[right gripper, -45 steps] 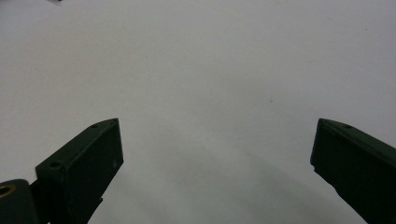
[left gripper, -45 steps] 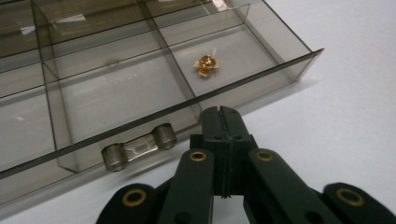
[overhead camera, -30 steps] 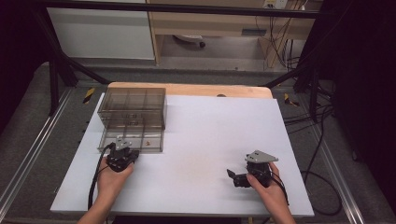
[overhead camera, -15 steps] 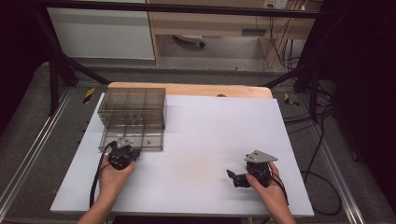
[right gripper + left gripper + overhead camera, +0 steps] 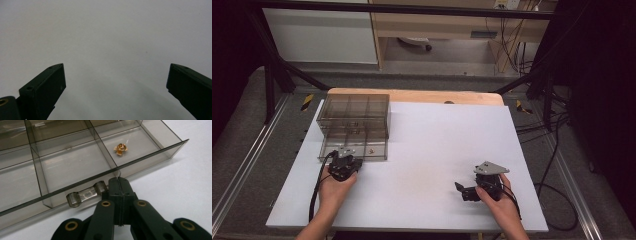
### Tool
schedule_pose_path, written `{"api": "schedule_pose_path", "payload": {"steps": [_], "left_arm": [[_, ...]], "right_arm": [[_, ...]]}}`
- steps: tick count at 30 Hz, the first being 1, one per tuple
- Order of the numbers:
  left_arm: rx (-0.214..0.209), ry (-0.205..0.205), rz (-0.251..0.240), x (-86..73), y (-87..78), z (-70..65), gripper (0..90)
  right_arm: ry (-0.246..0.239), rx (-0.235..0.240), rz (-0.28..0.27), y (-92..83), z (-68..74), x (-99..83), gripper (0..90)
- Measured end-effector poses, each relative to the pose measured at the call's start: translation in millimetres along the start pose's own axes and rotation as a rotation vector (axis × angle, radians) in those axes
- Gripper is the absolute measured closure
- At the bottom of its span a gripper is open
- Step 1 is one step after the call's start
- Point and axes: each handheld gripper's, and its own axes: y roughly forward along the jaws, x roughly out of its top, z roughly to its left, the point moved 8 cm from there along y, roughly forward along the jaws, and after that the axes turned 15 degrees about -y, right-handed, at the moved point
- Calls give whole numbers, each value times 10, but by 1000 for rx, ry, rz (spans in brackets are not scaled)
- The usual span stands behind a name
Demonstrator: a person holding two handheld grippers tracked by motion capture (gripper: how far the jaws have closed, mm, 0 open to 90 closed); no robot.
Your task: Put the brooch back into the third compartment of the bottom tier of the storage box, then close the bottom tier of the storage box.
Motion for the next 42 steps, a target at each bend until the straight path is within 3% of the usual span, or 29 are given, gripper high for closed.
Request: {"api": "schedule_pose_path", "payload": {"steps": [42], "left_arm": [[29,17,26,157,125,19,900]], "right_arm": [[-2,7,-4,-7,9,13,27]]}}
